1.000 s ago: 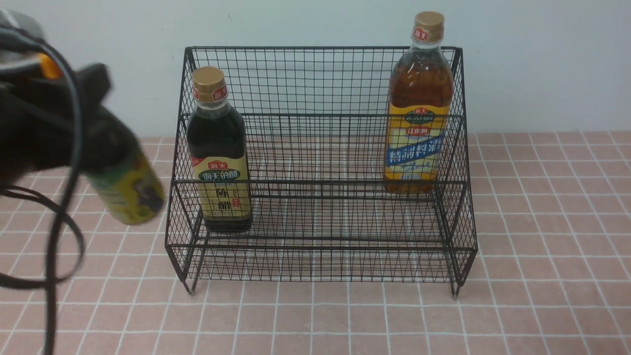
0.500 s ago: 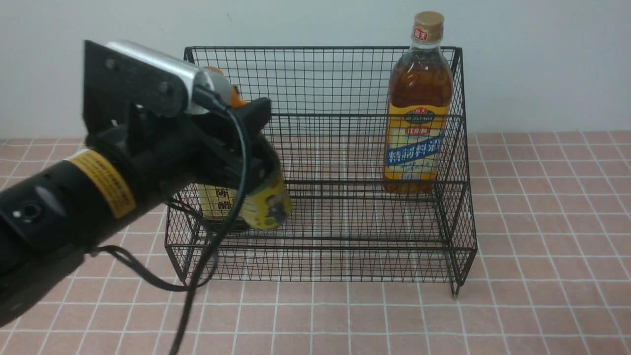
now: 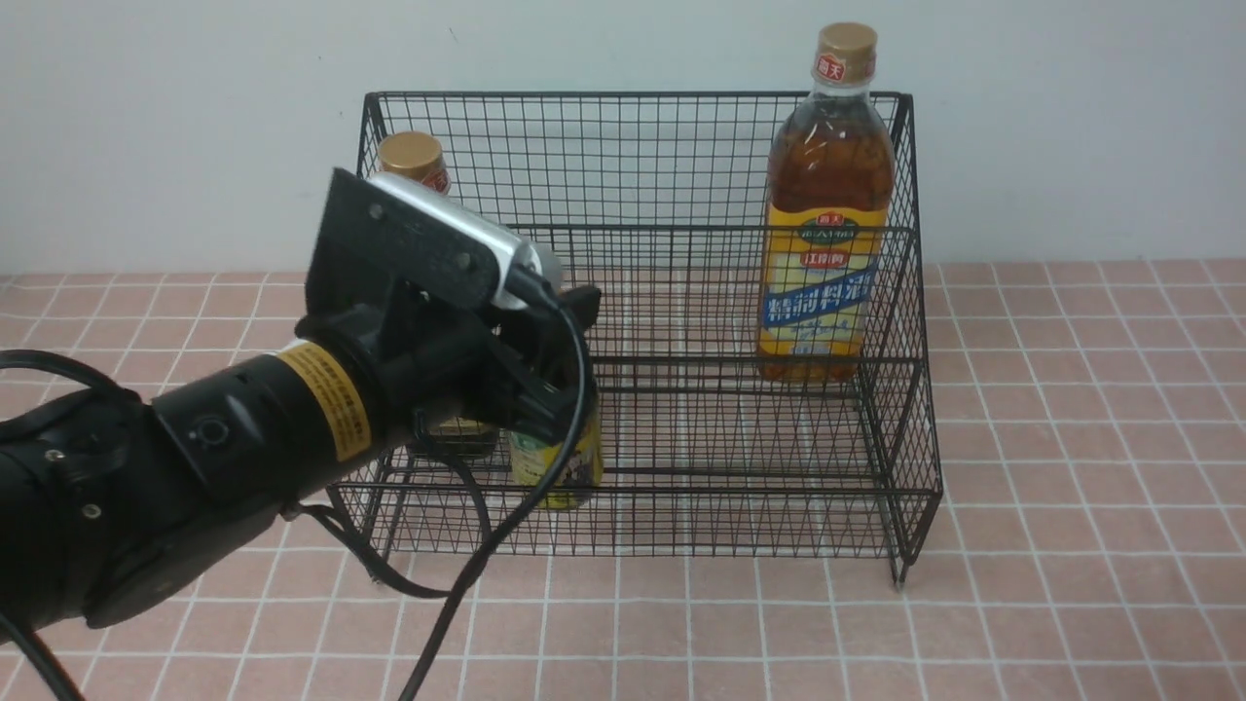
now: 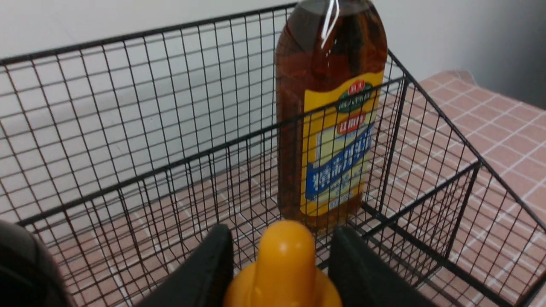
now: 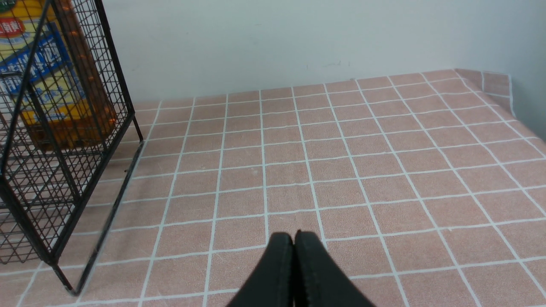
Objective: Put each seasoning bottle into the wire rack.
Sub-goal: Use the left arm to put the condiment bottle back on the shelf
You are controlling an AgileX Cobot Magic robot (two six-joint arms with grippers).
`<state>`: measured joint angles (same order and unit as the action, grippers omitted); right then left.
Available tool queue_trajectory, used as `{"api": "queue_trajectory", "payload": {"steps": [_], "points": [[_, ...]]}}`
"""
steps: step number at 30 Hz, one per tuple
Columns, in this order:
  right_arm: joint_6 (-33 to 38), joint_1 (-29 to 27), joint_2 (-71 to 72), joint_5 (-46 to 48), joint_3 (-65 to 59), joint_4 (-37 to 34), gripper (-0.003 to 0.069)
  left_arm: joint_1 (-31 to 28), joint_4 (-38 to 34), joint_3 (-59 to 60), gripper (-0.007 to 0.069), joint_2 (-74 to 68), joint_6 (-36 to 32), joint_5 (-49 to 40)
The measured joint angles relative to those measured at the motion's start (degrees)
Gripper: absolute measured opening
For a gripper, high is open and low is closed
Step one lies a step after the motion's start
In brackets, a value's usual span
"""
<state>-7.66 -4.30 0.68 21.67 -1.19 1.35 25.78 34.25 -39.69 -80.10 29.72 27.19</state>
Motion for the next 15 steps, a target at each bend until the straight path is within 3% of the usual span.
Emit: {"api": "queue_trajectory", "payload": {"steps": [15], "points": [[0.0, 0.0, 0.0, 0.0, 0.0, 0.0, -0.0015, 0.0, 0.8, 0.0, 0.0291, -3.4, 0.2, -3.1]]}}
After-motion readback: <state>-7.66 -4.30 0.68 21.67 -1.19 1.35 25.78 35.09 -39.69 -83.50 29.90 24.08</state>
